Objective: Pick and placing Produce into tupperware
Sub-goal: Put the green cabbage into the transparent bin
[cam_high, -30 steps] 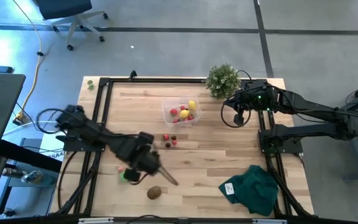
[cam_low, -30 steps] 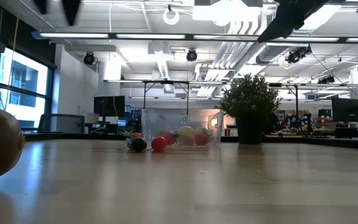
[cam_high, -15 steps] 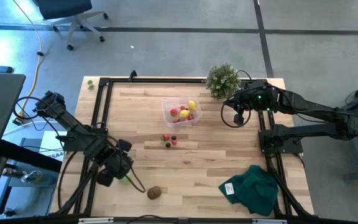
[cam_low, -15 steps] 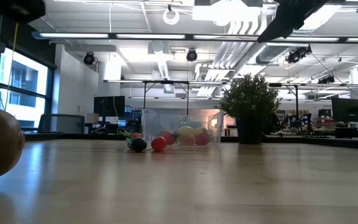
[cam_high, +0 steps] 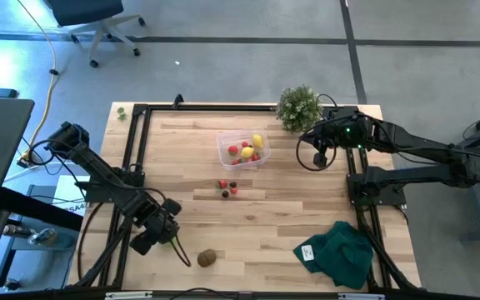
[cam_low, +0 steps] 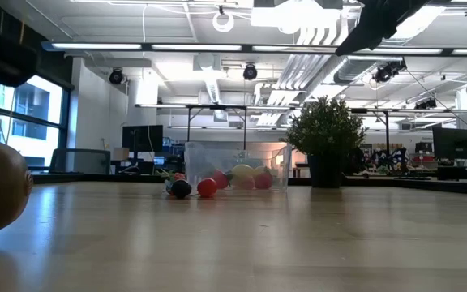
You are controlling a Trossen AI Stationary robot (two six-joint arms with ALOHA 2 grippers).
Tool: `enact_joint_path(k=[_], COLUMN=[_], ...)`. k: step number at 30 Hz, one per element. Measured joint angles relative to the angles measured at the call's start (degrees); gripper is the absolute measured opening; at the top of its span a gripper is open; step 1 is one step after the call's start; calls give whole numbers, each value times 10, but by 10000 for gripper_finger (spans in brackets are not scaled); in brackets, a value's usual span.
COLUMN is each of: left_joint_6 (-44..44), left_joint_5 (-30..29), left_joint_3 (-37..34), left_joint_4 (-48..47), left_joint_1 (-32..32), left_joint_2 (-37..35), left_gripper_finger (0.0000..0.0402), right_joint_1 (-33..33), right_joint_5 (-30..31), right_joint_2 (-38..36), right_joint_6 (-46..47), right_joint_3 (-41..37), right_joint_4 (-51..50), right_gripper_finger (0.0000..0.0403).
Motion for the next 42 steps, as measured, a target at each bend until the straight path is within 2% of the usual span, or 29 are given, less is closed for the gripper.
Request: enact_joint_path(k=[9, 28, 36, 42], left_joint_6=[51, 72, 108, 146], left_joint_5=[-11, -22, -21, -41], left_joint_3=[-14, -14, -14, -14], left_joint_4=[15, 14, 15, 23], left_joint_1=[0, 0, -2, -28], left_joint_2=[4, 5, 5, 18], left_gripper_finger=[170, 172, 228, 266], right_joint_1=[0, 0, 0, 0], right_joint_5=[0, 0, 0, 0], right_joint_2=[0, 0, 0, 0], right_joint_6=[0, 0, 0, 0], right_joint_3=[0, 0, 0, 0], right_joint_4=[0, 0, 0, 0], right_gripper_finger=[0, 0, 0, 0])
